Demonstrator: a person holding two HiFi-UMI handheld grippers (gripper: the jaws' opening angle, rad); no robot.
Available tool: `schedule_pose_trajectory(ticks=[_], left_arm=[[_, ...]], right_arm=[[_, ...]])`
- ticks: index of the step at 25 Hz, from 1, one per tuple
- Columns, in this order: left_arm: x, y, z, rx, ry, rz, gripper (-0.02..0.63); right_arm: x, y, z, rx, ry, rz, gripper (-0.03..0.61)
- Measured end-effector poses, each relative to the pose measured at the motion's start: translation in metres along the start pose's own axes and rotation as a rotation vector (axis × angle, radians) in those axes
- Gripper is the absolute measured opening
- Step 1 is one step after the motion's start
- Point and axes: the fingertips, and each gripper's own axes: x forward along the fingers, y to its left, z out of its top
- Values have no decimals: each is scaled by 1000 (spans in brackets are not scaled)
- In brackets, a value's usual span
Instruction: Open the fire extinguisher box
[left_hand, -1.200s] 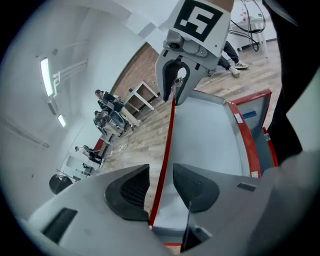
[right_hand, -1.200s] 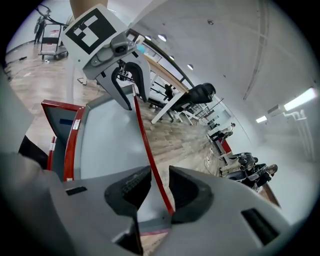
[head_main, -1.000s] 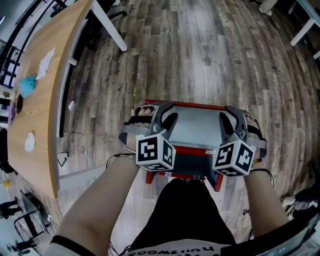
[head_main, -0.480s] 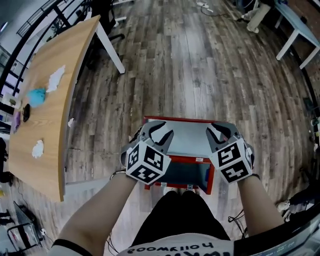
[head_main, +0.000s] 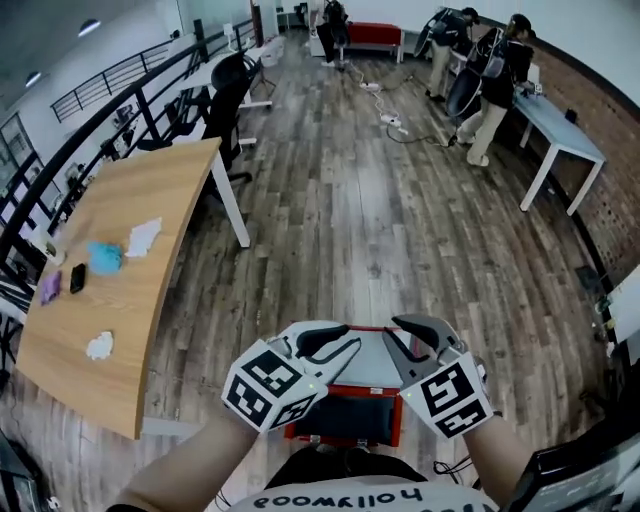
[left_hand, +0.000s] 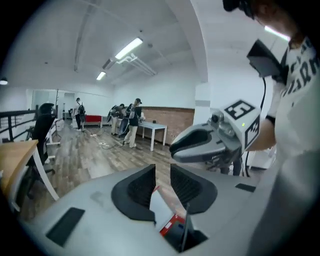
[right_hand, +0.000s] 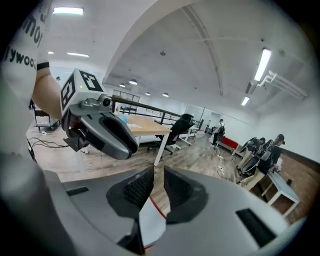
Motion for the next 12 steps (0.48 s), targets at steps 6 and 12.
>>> schedule_pose_trajectory(ticks=[6,12], left_arm=[[-51,-39,53,-36,-180,1,79],[-72,-49,73,0,-299,45,20]], right_arm=[[-51,13,43,88,-123,51,67],[-80,27,57,227,-232,207,18]])
